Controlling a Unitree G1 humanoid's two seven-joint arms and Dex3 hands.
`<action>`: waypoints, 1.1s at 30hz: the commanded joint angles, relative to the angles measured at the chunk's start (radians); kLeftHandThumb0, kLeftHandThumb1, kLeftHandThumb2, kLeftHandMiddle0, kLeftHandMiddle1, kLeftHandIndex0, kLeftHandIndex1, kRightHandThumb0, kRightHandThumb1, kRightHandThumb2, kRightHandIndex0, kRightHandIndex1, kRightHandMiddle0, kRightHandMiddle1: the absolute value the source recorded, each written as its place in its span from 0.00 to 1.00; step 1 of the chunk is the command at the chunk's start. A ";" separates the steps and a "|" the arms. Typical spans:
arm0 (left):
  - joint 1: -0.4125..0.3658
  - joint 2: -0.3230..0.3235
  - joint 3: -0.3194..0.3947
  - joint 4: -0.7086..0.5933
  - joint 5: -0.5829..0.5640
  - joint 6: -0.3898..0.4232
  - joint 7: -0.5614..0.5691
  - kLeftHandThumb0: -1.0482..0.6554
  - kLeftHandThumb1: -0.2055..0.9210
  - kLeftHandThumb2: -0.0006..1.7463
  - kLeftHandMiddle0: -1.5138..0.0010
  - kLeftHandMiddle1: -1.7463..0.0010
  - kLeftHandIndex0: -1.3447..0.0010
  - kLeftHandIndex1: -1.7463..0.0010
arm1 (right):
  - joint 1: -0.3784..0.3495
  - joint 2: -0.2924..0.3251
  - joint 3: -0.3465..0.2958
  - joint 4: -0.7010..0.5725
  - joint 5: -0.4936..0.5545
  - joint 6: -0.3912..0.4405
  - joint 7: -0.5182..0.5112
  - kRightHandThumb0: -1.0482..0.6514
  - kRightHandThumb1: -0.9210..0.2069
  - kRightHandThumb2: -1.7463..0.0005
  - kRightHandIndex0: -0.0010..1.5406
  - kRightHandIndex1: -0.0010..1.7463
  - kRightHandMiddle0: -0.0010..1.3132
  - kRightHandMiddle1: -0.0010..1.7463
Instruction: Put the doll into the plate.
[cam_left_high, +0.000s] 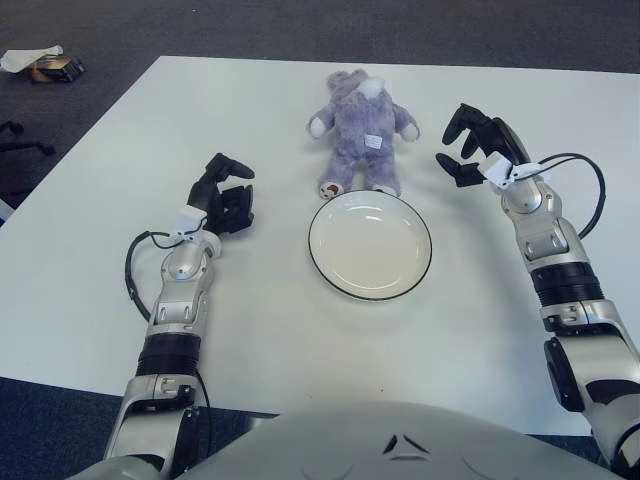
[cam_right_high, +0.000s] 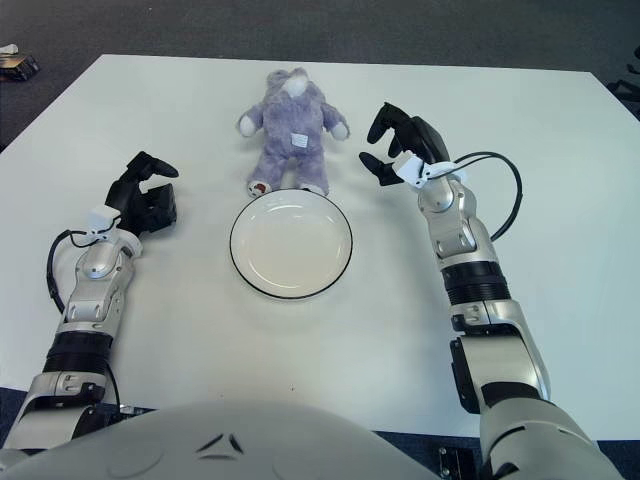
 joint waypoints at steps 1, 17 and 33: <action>0.046 -0.041 -0.015 0.041 0.004 0.019 0.006 0.39 0.74 0.53 0.23 0.00 0.72 0.00 | -0.030 -0.021 0.030 0.016 -0.050 -0.032 -0.029 0.25 0.30 0.57 0.03 0.88 0.03 0.65; 0.053 -0.042 -0.022 0.033 0.014 0.015 0.015 0.39 0.74 0.53 0.25 0.00 0.72 0.00 | -0.180 -0.046 0.131 0.281 -0.206 -0.229 -0.266 0.00 0.14 0.81 0.00 0.44 0.00 0.28; 0.057 -0.045 -0.019 0.028 0.005 0.016 0.012 0.38 0.73 0.53 0.24 0.00 0.72 0.00 | -0.254 -0.063 0.208 0.368 -0.275 -0.329 -0.353 0.00 0.09 0.82 0.00 0.01 0.00 0.01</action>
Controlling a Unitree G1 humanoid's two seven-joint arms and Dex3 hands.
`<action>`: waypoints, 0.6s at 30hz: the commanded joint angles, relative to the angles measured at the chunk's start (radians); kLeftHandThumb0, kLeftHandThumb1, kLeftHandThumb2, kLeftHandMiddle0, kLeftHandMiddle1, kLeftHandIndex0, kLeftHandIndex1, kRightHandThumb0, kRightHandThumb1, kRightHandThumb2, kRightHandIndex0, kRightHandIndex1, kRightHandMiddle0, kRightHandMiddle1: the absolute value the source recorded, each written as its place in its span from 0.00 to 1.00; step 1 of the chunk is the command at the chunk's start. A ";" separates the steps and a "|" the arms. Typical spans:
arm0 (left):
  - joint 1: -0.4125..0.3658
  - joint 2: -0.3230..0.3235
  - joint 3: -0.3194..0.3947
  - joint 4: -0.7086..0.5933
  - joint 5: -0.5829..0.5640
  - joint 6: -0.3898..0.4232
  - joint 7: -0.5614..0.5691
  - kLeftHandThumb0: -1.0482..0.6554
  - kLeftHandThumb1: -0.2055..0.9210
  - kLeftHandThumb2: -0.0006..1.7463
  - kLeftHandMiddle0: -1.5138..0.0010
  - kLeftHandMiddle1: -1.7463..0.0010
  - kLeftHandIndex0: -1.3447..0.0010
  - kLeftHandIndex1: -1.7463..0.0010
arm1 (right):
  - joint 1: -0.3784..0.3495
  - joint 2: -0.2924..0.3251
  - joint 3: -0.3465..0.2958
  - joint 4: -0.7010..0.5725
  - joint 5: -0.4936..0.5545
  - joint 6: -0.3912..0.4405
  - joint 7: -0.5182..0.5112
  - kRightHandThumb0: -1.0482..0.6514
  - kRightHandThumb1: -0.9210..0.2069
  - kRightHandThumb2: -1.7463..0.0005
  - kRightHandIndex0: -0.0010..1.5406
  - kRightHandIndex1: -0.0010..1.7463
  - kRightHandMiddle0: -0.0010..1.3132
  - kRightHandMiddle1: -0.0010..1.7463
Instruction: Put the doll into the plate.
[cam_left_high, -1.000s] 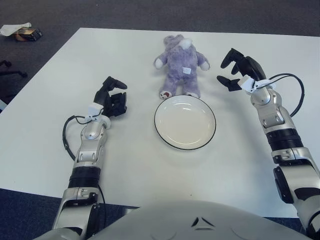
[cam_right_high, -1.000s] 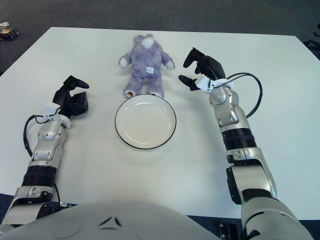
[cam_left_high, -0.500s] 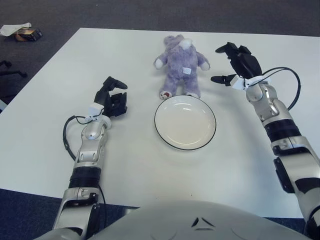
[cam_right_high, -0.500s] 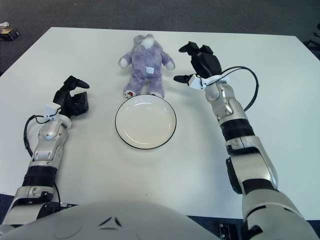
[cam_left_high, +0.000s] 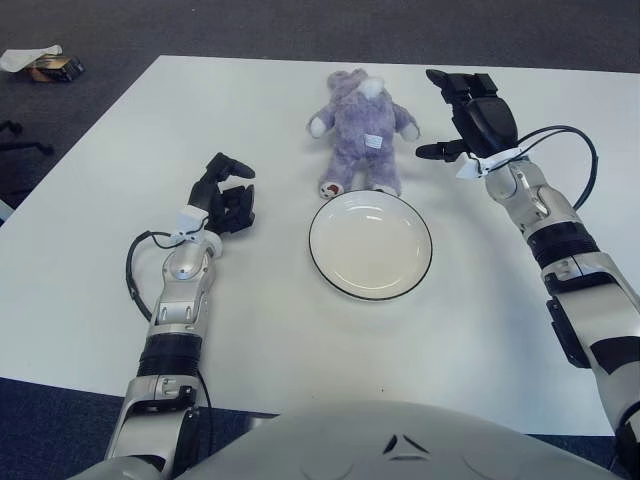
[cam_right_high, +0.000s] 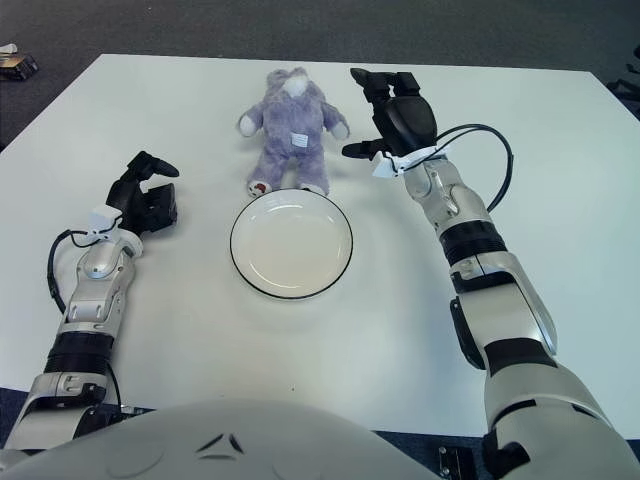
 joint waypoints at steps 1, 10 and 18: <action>0.054 -0.041 -0.015 0.040 0.003 0.013 0.004 0.38 0.73 0.53 0.24 0.00 0.72 0.00 | -0.031 -0.020 0.014 0.005 -0.011 -0.017 0.008 0.00 0.09 0.82 0.00 0.01 0.00 0.01; 0.059 -0.042 -0.018 0.032 0.010 0.016 0.008 0.38 0.74 0.53 0.24 0.00 0.72 0.00 | -0.048 -0.019 0.036 0.018 -0.027 -0.035 -0.011 0.00 0.10 0.84 0.00 0.00 0.00 0.00; 0.058 -0.044 -0.016 0.035 0.005 0.012 0.007 0.39 0.74 0.53 0.24 0.00 0.72 0.00 | -0.060 -0.012 0.056 0.028 -0.051 -0.013 -0.021 0.00 0.11 0.85 0.00 0.00 0.00 0.00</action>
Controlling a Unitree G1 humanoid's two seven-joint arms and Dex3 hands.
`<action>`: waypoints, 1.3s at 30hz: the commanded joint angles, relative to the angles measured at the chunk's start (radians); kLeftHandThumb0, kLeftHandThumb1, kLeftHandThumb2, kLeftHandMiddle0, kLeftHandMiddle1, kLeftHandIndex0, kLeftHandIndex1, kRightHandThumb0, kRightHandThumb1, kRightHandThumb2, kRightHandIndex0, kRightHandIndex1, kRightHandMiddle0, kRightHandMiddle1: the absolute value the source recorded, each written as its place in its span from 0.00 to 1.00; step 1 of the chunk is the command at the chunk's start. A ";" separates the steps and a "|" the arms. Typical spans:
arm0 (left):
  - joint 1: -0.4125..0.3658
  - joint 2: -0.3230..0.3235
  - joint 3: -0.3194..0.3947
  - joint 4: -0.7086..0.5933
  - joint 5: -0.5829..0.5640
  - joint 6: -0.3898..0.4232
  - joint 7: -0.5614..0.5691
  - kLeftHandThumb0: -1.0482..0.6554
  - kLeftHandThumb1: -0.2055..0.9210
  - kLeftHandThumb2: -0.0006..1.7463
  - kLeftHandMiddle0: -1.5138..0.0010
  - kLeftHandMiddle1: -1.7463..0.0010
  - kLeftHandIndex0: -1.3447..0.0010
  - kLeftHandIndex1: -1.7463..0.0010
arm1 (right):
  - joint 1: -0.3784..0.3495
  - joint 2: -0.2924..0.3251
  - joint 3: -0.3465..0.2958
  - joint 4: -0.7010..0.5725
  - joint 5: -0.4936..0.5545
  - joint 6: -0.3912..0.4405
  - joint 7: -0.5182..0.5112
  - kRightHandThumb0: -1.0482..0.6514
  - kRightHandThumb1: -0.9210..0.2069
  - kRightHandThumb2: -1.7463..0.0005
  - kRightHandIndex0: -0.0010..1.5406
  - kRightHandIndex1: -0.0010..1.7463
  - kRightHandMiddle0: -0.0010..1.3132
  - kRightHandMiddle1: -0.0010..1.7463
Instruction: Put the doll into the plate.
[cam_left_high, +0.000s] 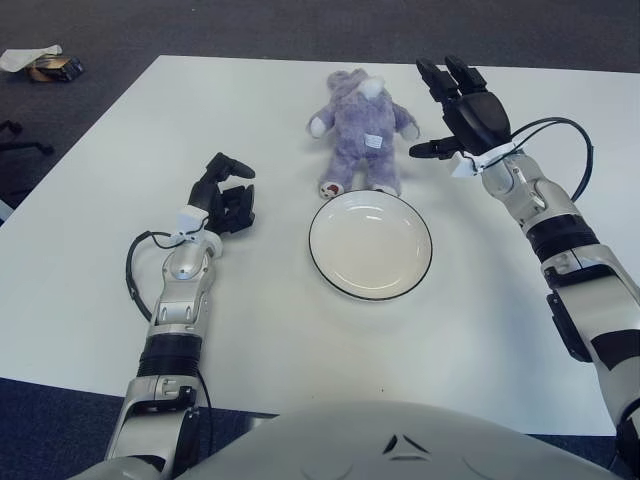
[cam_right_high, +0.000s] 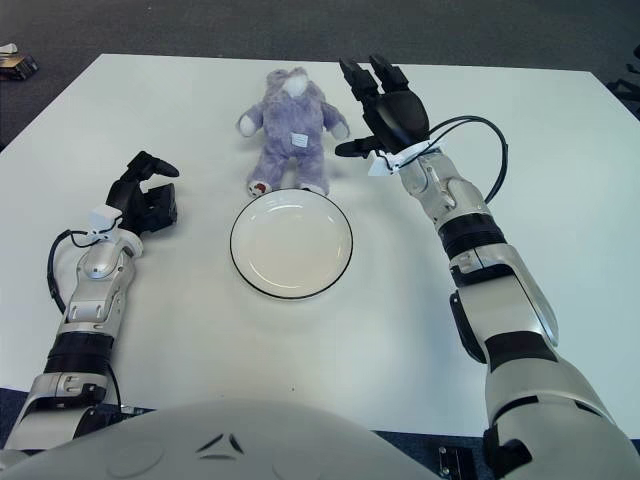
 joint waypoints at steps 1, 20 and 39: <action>0.056 -0.044 -0.015 0.040 0.004 0.009 0.007 0.39 0.74 0.53 0.24 0.00 0.72 0.00 | -0.032 -0.008 0.018 0.014 -0.028 0.010 -0.015 0.00 0.11 0.85 0.00 0.00 0.00 0.00; 0.054 -0.051 -0.020 0.046 0.022 -0.004 0.027 0.39 0.74 0.53 0.24 0.00 0.72 0.00 | -0.083 -0.006 0.072 0.058 -0.077 -0.044 -0.064 0.00 0.13 0.88 0.00 0.00 0.00 0.00; 0.082 -0.050 -0.029 0.006 0.045 0.000 0.042 0.38 0.74 0.53 0.22 0.00 0.72 0.00 | -0.190 0.040 0.222 0.315 -0.261 -0.038 -0.565 0.02 0.08 0.86 0.00 0.00 0.00 0.00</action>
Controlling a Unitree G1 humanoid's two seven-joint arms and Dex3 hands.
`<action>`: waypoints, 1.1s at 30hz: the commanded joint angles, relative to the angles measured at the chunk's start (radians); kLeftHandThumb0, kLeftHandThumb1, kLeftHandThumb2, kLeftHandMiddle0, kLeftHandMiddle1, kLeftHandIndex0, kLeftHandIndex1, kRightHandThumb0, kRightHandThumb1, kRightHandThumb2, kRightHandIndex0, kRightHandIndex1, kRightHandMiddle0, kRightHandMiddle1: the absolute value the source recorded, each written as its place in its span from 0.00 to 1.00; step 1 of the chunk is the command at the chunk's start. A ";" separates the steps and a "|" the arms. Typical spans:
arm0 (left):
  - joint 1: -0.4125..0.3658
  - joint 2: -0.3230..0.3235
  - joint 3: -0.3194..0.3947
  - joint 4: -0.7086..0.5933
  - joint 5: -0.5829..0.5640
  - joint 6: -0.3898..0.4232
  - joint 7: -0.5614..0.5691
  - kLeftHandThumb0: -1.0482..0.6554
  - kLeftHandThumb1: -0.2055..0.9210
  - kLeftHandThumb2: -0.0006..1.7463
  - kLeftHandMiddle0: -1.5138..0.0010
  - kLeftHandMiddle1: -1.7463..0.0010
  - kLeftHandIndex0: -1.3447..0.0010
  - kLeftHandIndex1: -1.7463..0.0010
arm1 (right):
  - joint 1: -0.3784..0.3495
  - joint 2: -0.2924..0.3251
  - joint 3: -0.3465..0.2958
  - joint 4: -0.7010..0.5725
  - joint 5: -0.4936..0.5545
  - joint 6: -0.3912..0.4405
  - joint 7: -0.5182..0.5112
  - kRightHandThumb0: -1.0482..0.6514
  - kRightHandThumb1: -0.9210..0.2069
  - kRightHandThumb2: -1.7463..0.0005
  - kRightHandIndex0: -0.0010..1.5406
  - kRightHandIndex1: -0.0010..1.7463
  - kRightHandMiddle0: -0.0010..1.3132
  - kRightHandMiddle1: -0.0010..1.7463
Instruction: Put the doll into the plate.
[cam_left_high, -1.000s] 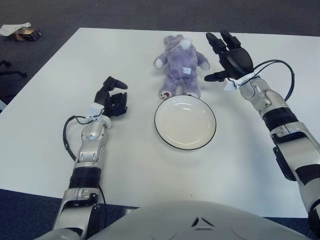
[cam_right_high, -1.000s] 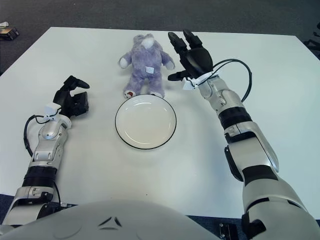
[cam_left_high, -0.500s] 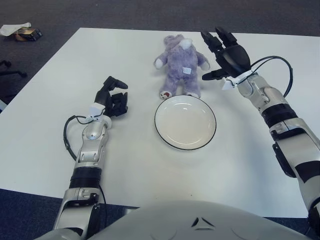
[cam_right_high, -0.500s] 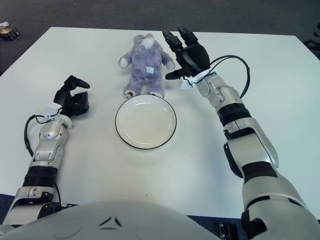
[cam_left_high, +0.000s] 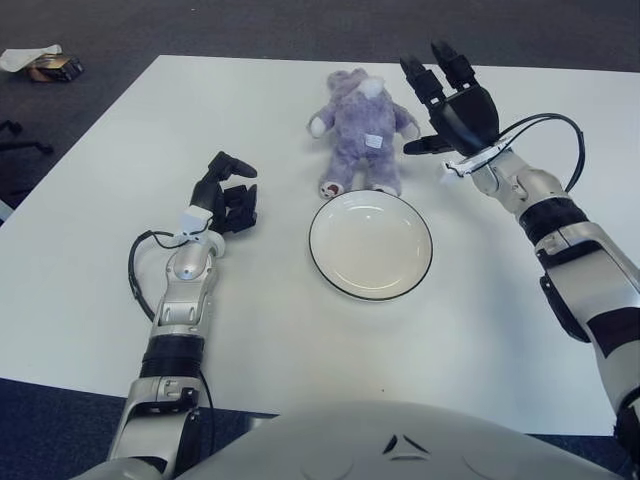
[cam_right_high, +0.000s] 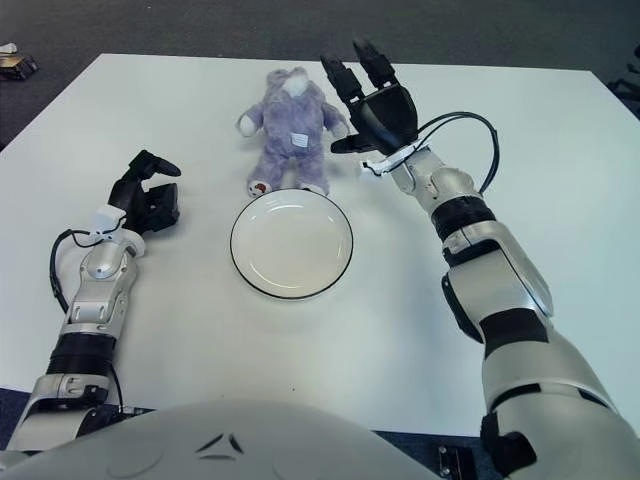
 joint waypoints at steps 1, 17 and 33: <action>0.072 -0.041 -0.017 0.030 0.009 0.007 0.009 0.38 0.74 0.53 0.21 0.00 0.72 0.00 | -0.042 0.019 0.034 0.058 -0.030 0.008 -0.088 0.02 0.08 0.86 0.00 0.00 0.00 0.00; 0.112 -0.056 -0.010 -0.008 -0.015 -0.023 0.002 0.39 0.74 0.53 0.27 0.00 0.72 0.00 | -0.101 0.066 0.134 0.213 -0.059 0.052 -0.233 0.03 0.04 0.85 0.00 0.00 0.00 0.00; 0.141 -0.093 0.003 -0.013 -0.046 -0.117 0.017 0.38 0.72 0.55 0.26 0.00 0.71 0.00 | -0.090 0.108 0.163 0.256 -0.049 0.089 -0.255 0.04 0.05 0.86 0.00 0.00 0.00 0.00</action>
